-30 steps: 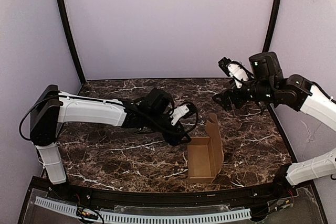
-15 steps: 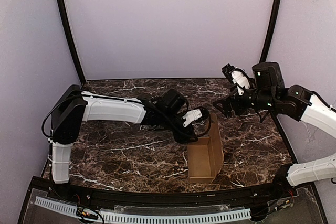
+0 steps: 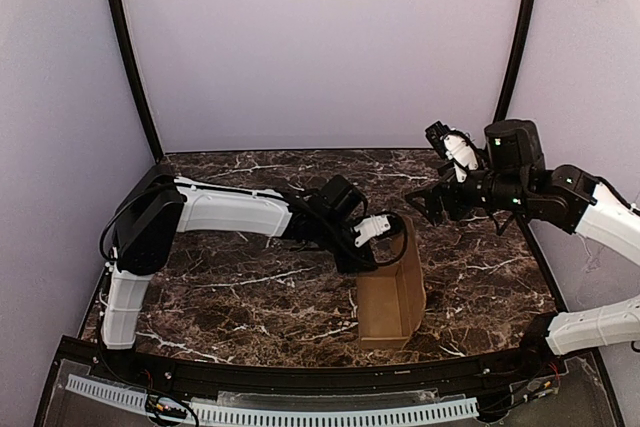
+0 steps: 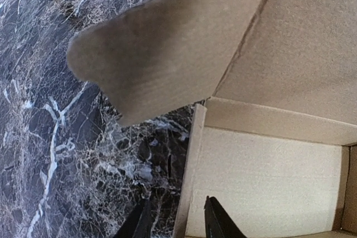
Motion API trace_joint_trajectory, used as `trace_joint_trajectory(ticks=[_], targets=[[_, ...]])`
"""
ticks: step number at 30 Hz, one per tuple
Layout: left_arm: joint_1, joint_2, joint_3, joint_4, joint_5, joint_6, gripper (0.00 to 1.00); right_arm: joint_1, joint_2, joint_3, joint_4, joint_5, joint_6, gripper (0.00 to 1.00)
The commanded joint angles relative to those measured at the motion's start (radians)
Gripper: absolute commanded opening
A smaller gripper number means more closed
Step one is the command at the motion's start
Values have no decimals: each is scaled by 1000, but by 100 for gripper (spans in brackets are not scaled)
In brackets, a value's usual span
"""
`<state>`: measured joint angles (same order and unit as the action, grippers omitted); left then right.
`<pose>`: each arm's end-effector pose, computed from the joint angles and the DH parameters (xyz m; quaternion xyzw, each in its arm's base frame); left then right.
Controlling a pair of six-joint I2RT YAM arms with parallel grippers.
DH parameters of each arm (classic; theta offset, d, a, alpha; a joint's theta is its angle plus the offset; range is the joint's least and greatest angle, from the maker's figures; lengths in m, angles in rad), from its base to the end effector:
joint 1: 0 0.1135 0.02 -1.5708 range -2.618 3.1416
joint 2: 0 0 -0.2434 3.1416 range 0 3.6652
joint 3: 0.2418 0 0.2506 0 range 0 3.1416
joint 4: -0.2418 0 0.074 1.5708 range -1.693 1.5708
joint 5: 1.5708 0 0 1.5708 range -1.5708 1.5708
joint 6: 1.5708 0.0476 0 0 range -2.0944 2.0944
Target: Fold the paper box
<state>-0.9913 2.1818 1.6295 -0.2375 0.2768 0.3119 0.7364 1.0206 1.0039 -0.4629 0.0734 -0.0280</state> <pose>0.2534 -0.4109 0.1512 0.5972 0.6964 -0.2459 0.3130 0.1837 0.1618 0.3209 -0.3009 0.7997 0.1504 0.4973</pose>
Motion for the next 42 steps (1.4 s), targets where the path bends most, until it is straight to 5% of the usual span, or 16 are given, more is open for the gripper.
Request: trace_joint_trajectory(ticks=[1,13,22,32,42], targets=[[-1,8,24,-45,0,16,29,-5,-12,-13,34,-12,11,99],[-2,9,22,-93,-36,15,2,-5,-14,-15,37,-8,18,99],[-2,-74,-52,-60,-163,-97,0,-6,-25,2,48,50,27,99],[-1,-299,-288,9,-520,-501,0,-7,0,-7,124,89,38,99],[-1,-504,-581,50,-703,-947,1,-7,77,-41,178,86,172,99]])
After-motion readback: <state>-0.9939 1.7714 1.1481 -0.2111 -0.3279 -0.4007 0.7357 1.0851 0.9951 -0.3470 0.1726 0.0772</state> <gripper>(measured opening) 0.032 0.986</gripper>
